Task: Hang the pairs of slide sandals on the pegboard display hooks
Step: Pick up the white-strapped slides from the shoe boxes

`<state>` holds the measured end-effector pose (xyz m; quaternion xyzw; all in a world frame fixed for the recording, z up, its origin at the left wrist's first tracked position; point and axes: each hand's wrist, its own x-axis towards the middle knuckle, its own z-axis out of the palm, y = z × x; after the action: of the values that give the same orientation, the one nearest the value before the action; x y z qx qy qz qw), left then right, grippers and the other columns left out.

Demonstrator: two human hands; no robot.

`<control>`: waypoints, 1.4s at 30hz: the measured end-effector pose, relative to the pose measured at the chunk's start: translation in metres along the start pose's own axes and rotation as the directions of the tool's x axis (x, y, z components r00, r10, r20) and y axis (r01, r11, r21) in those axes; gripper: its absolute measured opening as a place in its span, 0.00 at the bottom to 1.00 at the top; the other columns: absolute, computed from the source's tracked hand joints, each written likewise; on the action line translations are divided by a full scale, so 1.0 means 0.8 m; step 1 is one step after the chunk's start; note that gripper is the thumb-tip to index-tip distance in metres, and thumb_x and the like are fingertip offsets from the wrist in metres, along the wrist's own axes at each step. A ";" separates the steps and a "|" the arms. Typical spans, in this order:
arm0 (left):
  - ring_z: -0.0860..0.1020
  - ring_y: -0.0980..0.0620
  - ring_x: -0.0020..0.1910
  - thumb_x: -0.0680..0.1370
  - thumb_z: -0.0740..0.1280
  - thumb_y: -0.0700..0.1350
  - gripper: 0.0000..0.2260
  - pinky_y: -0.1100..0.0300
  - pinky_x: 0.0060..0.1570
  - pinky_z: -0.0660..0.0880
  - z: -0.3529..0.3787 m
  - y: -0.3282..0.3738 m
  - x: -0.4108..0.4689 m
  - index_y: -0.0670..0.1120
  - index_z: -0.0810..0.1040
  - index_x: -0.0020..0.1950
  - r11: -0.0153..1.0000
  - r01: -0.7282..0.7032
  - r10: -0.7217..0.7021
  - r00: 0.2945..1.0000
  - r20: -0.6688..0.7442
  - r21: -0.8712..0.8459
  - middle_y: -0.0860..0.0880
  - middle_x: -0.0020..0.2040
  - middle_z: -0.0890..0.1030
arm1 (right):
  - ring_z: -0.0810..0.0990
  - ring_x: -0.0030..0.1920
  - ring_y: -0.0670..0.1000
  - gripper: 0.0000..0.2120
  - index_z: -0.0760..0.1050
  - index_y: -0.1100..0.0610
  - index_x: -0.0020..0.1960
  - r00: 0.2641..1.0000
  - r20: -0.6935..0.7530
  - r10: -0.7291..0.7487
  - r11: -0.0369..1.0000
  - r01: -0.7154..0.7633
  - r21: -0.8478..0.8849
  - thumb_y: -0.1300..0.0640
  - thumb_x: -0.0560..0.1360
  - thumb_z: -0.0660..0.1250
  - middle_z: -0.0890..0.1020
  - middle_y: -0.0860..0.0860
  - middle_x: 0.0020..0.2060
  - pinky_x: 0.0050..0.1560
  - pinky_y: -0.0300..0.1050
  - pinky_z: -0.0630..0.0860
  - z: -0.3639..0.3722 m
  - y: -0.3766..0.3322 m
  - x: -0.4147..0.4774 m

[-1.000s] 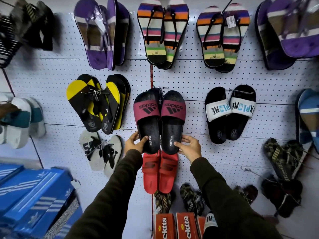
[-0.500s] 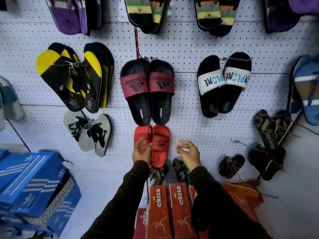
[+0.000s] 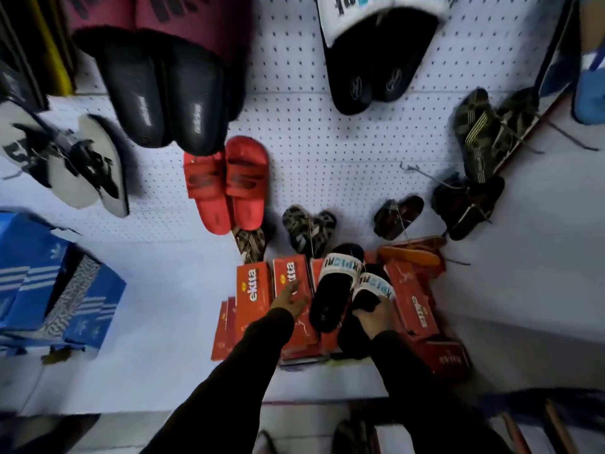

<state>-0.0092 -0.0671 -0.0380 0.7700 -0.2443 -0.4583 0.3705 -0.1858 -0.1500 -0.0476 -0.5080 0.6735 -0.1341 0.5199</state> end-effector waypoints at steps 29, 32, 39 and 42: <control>0.79 0.42 0.44 0.75 0.69 0.34 0.16 0.59 0.33 0.82 0.046 -0.012 -0.008 0.37 0.72 0.62 0.830 0.235 -0.271 0.963 0.002 -0.505 0.40 0.53 0.76 | 0.83 0.56 0.62 0.22 0.74 0.60 0.69 0.949 0.291 0.123 0.829 -0.259 0.495 0.69 0.76 0.68 0.80 0.62 0.65 0.48 0.51 0.80 -0.048 0.019 -0.001; 0.76 0.43 0.52 0.75 0.68 0.33 0.18 0.58 0.34 0.82 0.031 0.018 -0.023 0.36 0.71 0.64 0.810 0.134 -0.176 0.984 -0.018 -0.572 0.41 0.56 0.75 | 0.78 0.67 0.64 0.27 0.71 0.56 0.72 0.971 0.239 -0.002 0.811 -0.138 0.568 0.70 0.75 0.68 0.79 0.59 0.67 0.51 0.52 0.78 -0.056 -0.016 -0.014; 0.77 0.45 0.52 0.76 0.67 0.33 0.19 0.54 0.39 0.80 -0.004 0.100 -0.058 0.38 0.70 0.65 0.737 -0.147 0.088 0.989 -0.122 -0.660 0.43 0.51 0.79 | 0.82 0.57 0.59 0.25 0.73 0.61 0.71 0.955 0.020 -0.295 0.764 0.223 0.606 0.71 0.74 0.69 0.83 0.61 0.60 0.59 0.60 0.80 -0.087 -0.104 -0.045; 0.78 0.45 0.51 0.76 0.67 0.32 0.19 0.63 0.31 0.80 -0.014 0.140 -0.073 0.39 0.69 0.66 0.697 -0.258 0.190 0.966 -0.174 -0.669 0.45 0.49 0.79 | 0.83 0.53 0.59 0.25 0.73 0.65 0.70 0.918 -0.033 -0.396 0.707 0.328 0.627 0.72 0.74 0.68 0.85 0.58 0.52 0.58 0.55 0.82 -0.103 -0.141 -0.060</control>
<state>-0.0302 -0.0890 0.0851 0.5625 -0.1321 -0.4318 0.6926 -0.1962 -0.1896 0.0945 -0.4368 0.4506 -0.4205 0.6552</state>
